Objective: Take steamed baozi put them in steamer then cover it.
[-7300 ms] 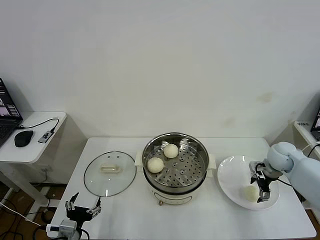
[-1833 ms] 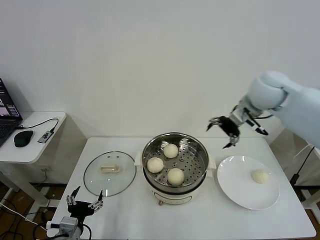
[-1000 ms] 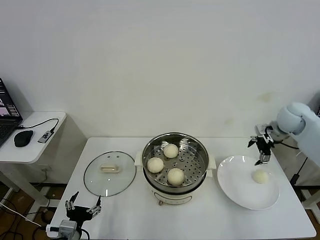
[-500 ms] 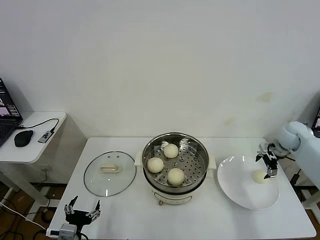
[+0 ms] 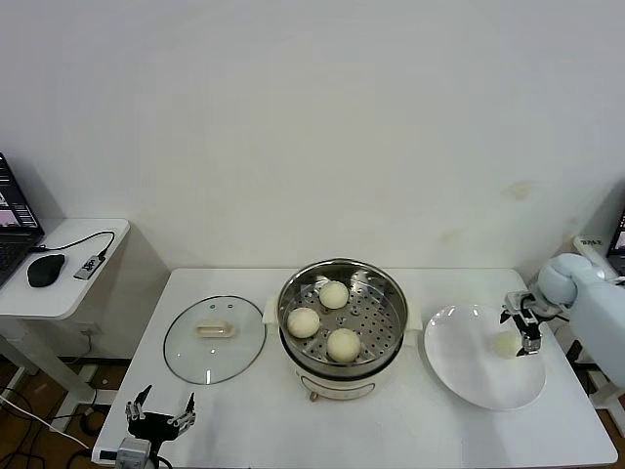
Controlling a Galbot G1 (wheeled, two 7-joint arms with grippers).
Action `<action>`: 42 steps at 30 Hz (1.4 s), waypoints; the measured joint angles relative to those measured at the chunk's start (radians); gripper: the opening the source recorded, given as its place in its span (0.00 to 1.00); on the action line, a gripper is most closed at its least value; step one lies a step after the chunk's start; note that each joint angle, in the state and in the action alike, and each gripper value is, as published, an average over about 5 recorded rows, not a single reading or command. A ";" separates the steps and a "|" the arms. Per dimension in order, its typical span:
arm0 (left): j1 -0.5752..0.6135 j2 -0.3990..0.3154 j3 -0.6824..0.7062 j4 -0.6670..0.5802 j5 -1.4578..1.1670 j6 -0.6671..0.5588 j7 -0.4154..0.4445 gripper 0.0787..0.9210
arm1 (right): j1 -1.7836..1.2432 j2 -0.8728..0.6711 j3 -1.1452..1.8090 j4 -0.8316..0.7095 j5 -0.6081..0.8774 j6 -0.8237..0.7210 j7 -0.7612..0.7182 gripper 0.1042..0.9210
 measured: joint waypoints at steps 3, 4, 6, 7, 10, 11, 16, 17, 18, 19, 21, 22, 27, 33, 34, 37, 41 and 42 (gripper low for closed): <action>-0.001 -0.001 0.001 0.001 0.000 0.000 0.000 0.88 | -0.005 0.009 0.005 -0.012 -0.012 0.005 0.011 0.88; -0.001 -0.002 0.001 0.001 0.000 0.000 0.000 0.88 | -0.007 0.012 0.007 -0.015 -0.016 0.006 0.014 0.88; -0.001 -0.001 0.001 0.001 0.000 0.000 0.000 0.88 | -0.010 0.016 0.010 -0.022 -0.023 0.009 0.020 0.88; -0.001 -0.001 0.001 0.001 0.000 0.000 0.000 0.88 | -0.011 0.017 0.011 -0.026 -0.027 0.010 0.023 0.88; -0.001 0.001 0.000 0.002 0.000 0.000 0.000 0.88 | -0.016 0.023 0.016 -0.036 -0.035 0.013 0.031 0.88; -0.001 0.001 0.000 0.002 0.000 0.000 0.000 0.88 | -0.017 0.025 0.017 -0.039 -0.037 0.013 0.034 0.88; -0.002 0.000 0.001 0.003 0.000 0.000 0.001 0.88 | -0.020 0.034 0.023 -0.056 -0.048 0.017 0.041 0.88; -0.003 0.000 0.002 0.003 0.000 0.000 0.001 0.88 | -0.021 0.035 0.024 -0.058 -0.049 0.017 0.042 0.88; -0.003 0.000 0.002 0.004 0.000 0.000 0.001 0.88 | -0.023 0.036 0.026 -0.061 -0.050 0.017 0.044 0.88; -0.003 0.000 0.003 0.005 0.000 0.000 0.001 0.88 | -0.024 0.037 0.027 -0.063 -0.050 0.017 0.046 0.88; -0.003 0.000 0.003 0.006 0.000 0.000 0.001 0.88 | -0.026 0.039 0.030 -0.068 -0.050 0.016 0.050 0.88; -0.003 0.000 0.004 0.006 0.000 0.000 0.001 0.88 | -0.027 0.041 0.032 -0.071 -0.049 0.015 0.052 0.88; -0.002 0.001 0.003 0.007 0.001 -0.001 0.000 0.88 | -0.025 0.047 0.035 -0.083 -0.042 0.010 0.058 0.87; -0.005 0.000 0.005 0.007 0.001 -0.001 0.000 0.88 | -0.022 0.044 0.037 -0.088 -0.028 0.002 0.057 0.70; -0.005 -0.001 0.006 0.007 0.001 -0.001 0.000 0.88 | -0.022 0.043 0.037 -0.089 -0.025 0.000 0.056 0.67; -0.006 -0.001 0.007 0.007 0.001 -0.001 0.001 0.88 | -0.020 0.040 0.038 -0.090 -0.015 -0.006 0.053 0.62; -0.007 0.000 0.007 0.006 0.001 -0.001 0.001 0.88 | -0.012 0.031 0.033 -0.083 0.003 -0.021 0.043 0.58; -0.008 0.000 0.007 0.005 0.001 -0.001 0.001 0.88 | -0.008 0.028 0.031 -0.078 0.009 -0.026 0.039 0.58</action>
